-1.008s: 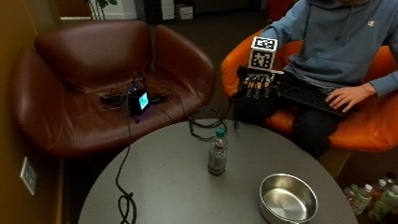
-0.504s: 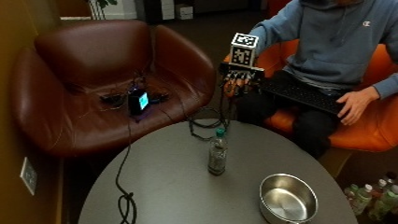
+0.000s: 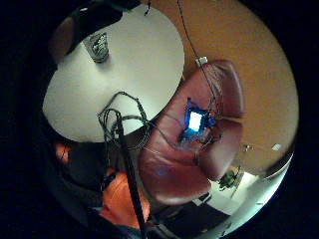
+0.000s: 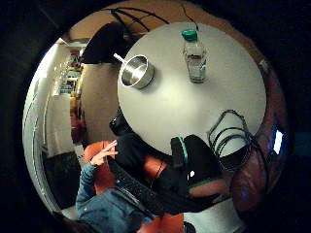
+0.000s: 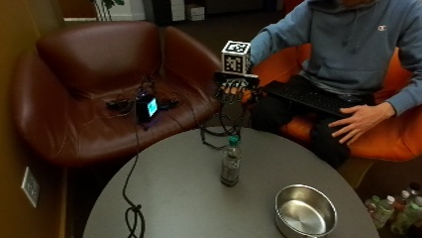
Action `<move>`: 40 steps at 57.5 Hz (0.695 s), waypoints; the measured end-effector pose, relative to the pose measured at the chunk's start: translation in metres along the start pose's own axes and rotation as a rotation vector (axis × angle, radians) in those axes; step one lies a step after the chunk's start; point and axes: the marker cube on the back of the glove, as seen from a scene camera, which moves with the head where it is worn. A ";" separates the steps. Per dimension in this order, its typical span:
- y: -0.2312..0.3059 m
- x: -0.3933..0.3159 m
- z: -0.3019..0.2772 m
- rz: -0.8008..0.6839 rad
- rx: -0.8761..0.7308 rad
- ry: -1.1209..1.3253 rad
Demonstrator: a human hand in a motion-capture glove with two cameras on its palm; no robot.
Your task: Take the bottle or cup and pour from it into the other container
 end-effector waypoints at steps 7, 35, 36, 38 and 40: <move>-0.005 0.014 0.008 -0.012 0.018 -0.028; -0.039 0.060 0.061 0.065 0.078 -0.232; -0.041 0.060 0.064 0.067 0.081 -0.242; -0.045 0.060 0.068 0.070 0.086 -0.256; -0.050 0.059 0.073 0.068 0.093 -0.264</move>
